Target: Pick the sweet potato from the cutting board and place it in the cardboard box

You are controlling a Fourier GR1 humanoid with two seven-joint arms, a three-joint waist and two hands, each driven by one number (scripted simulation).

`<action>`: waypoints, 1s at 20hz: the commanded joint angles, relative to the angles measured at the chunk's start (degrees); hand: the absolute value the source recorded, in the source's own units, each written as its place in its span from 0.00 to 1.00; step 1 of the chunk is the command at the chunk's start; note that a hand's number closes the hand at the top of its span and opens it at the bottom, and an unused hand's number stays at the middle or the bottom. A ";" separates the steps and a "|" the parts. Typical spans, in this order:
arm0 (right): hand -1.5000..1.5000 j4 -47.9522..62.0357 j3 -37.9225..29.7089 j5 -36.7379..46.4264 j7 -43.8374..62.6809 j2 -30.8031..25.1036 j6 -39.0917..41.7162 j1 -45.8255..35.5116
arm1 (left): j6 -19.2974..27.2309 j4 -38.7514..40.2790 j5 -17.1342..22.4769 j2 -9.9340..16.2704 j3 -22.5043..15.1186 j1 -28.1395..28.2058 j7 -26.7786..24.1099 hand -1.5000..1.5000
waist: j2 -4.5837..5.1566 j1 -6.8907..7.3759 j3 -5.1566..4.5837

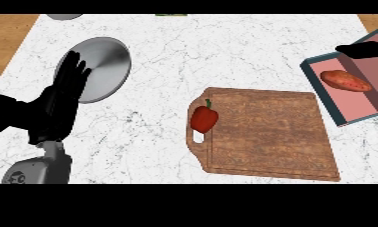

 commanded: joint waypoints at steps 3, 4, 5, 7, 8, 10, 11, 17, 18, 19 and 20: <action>0.00 0.64 -9.47 -14.29 -0.71 1.55 3.29 -5.69 | 0.63 0.03 -0.93 -1.16 -1.04 0.96 -0.84 0.50 | -0.19 -0.45 -0.05; 0.00 0.64 -12.11 -17.42 -3.97 2.25 2.03 -2.27 | 0.77 -1.34 -0.74 -0.68 -0.67 1.57 0.26 0.50 | -0.25 -0.71 0.02; 0.00 -1.82 -12.76 -19.00 -1.22 2.28 3.84 -3.52 | -0.70 -3.77 0.20 0.41 -0.58 3.39 1.31 0.50 | -0.61 -0.66 -0.04; 0.00 -0.20 -17.12 -24.74 -2.00 2.49 4.88 -4.86 | 0.25 0.71 0.05 -0.08 0.56 0.21 -0.42 0.50 | -0.17 -1.18 -0.03; 0.00 -1.10 -17.45 -26.41 0.21 1.86 7.11 -7.01 | 0.80 0.44 -0.64 -0.19 0.17 -0.12 -0.02 0.50 | -0.30 -1.10 -0.07; 0.00 -4.78 -19.58 -29.94 -1.55 2.76 8.32 -0.89 | 1.18 1.37 -1.12 -1.08 0.02 1.64 -1.81 0.50 | -0.44 -1.65 -0.10; 0.00 -5.81 -19.77 -30.73 -0.28 1.99 8.30 -1.60 | 0.61 -1.83 -0.35 0.78 0.63 0.94 1.64 0.50 | -0.43 -1.08 -0.09; 0.00 -8.73 -23.54 -37.94 -2.34 -2.11 10.90 5.40 | -1.07 3.04 -0.10 0.19 1.31 2.31 -4.71 0.50 | -0.26 -0.98 -0.13; 0.00 -3.75 -25.59 -39.65 -7.81 -2.97 10.71 6.57 | 0.01 -0.28 -0.56 -0.81 -0.71 2.13 -0.65 0.50 | -0.17 -0.68 -0.08; 0.00 0.39 -25.79 -39.51 -9.98 -4.41 9.37 5.30 | 1.50 -3.26 -1.56 -1.16 -2.12 0.91 3.06 0.50 | -0.11 -0.38 -0.06; 0.00 -0.19 -27.18 -41.42 -8.83 -7.24 12.31 6.01 | -1.30 -2.76 -0.11 -1.29 -1.49 5.96 -2.55 0.50 | -0.15 -0.39 -0.08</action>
